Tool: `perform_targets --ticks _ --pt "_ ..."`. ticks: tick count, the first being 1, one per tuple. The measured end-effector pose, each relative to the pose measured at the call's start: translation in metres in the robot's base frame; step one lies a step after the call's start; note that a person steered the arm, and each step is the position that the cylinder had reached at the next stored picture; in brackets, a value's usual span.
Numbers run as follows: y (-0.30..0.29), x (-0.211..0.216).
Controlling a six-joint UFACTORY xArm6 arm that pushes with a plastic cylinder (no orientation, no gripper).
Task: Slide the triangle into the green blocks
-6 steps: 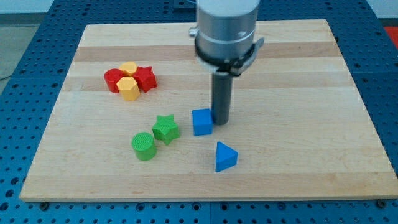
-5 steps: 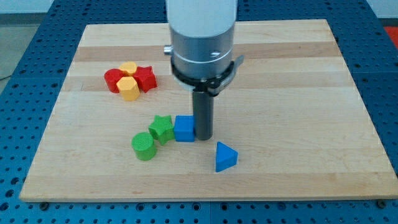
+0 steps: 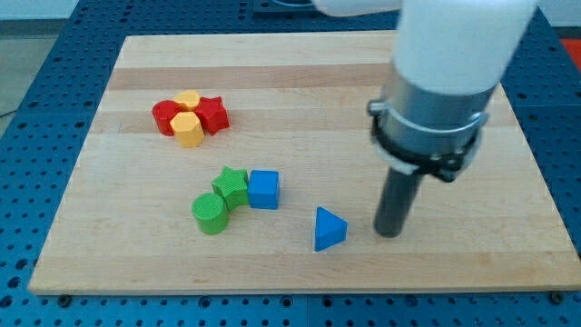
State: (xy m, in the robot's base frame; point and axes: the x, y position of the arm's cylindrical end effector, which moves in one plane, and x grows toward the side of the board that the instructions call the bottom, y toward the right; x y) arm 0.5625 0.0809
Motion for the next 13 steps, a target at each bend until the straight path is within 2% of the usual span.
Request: perform_targets --ticks 2,3,4,5,7,8,9,10,11,13 --pt "-0.074 0.000" --pt "-0.059 -0.002" --pt "-0.042 0.025" --pt "-0.059 0.055" --pt "-0.130 0.007" --pt "-0.122 0.010" --pt "-0.062 0.016" --pt "-0.009 -0.001" --pt "-0.017 -0.011" --pt "-0.100 -0.011"
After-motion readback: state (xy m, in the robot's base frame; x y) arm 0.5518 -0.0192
